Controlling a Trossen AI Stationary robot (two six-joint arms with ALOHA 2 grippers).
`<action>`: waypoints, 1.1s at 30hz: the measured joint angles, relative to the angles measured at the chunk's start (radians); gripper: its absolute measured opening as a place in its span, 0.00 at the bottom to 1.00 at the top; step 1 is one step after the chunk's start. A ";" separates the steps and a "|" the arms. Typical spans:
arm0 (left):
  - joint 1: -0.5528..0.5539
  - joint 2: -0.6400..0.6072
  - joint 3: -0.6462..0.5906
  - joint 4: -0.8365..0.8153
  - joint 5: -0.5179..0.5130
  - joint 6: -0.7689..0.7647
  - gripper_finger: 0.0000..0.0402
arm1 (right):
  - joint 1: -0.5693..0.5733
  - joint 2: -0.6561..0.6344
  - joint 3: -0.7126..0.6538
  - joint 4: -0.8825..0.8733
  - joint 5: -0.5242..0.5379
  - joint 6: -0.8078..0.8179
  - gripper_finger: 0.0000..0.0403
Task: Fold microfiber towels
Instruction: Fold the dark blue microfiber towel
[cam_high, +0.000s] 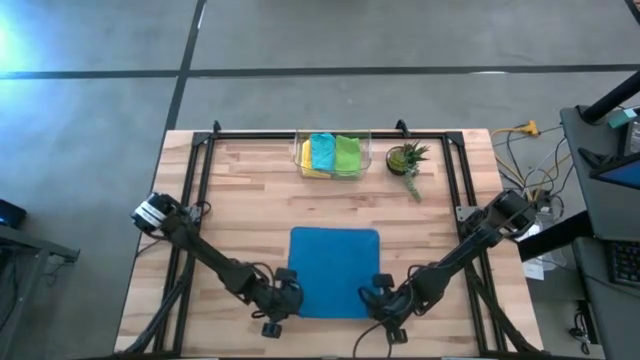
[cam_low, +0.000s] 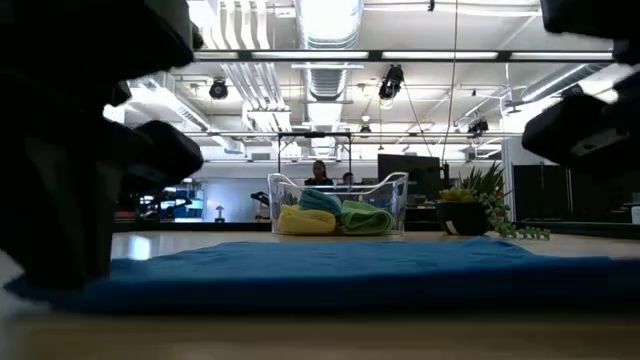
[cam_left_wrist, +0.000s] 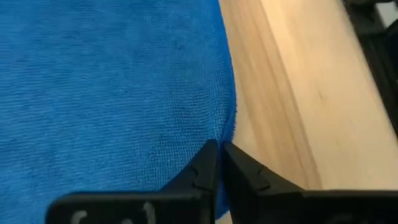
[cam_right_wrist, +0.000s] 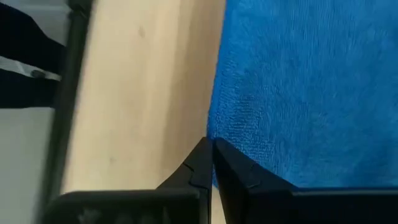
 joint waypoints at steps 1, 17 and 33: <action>0.000 -0.016 -0.001 -0.009 0.001 -0.002 0.01 | 0.000 0.000 0.011 0.000 -0.001 0.000 0.02; -0.007 -0.197 -0.012 -0.022 -0.007 -0.058 0.00 | 0.010 -0.007 0.157 -0.149 -0.002 0.066 0.02; -0.013 -0.202 -0.048 -0.039 -0.070 -0.057 0.00 | 0.000 -0.146 0.014 -0.150 0.138 0.236 0.02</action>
